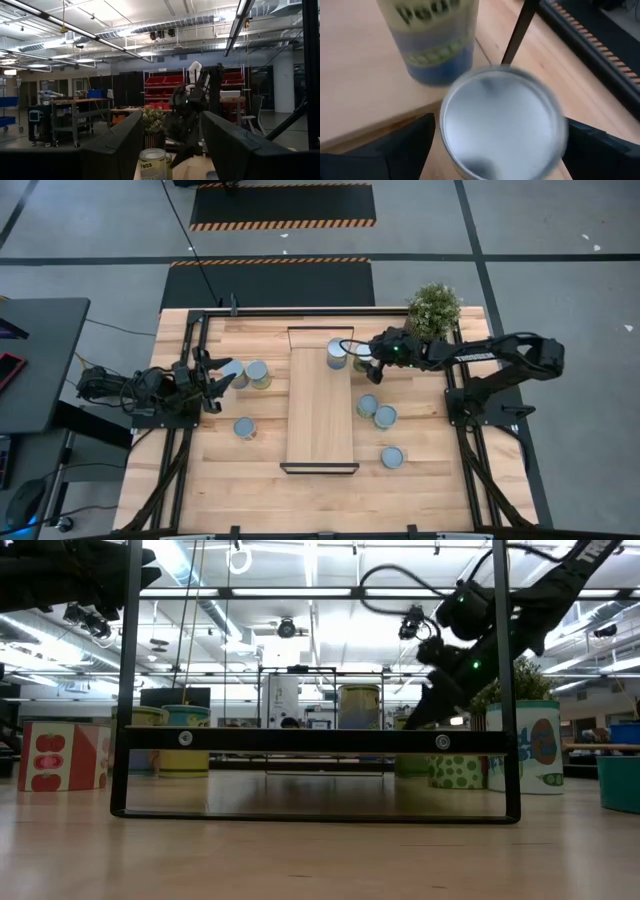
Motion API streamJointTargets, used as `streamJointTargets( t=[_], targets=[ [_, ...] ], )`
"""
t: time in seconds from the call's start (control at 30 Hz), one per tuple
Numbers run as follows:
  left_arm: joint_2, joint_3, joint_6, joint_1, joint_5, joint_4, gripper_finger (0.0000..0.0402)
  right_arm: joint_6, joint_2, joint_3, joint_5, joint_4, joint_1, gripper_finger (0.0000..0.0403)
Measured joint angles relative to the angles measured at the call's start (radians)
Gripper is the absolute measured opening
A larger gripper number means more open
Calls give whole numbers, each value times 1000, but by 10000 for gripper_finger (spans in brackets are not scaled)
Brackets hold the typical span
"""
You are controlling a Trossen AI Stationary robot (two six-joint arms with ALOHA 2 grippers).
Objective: Pick and place cans onto a shelf
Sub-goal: Put the canned oranges on the shelf
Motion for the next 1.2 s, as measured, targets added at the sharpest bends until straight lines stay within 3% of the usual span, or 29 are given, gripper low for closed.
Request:
streamJointTargets(
  t=[0.37,0.6,0.77,0.97,1.2],
  targets=[
    [0,0,9,0,0,1,208,-14,83,0,27,82,0,372],
    [0,0,8,0,0,1,208,0,18,0,53,60,0,316],
    [0,0,8,0,0,1,208,4,-89,12,55,-63,19,326],
    [0,0,8,0,0,1,208,28,-190,114,57,-309,122,331],
    [0,0,-10,0,0,0,208,47,-178,240,140,-402,315,328]
  ],
)
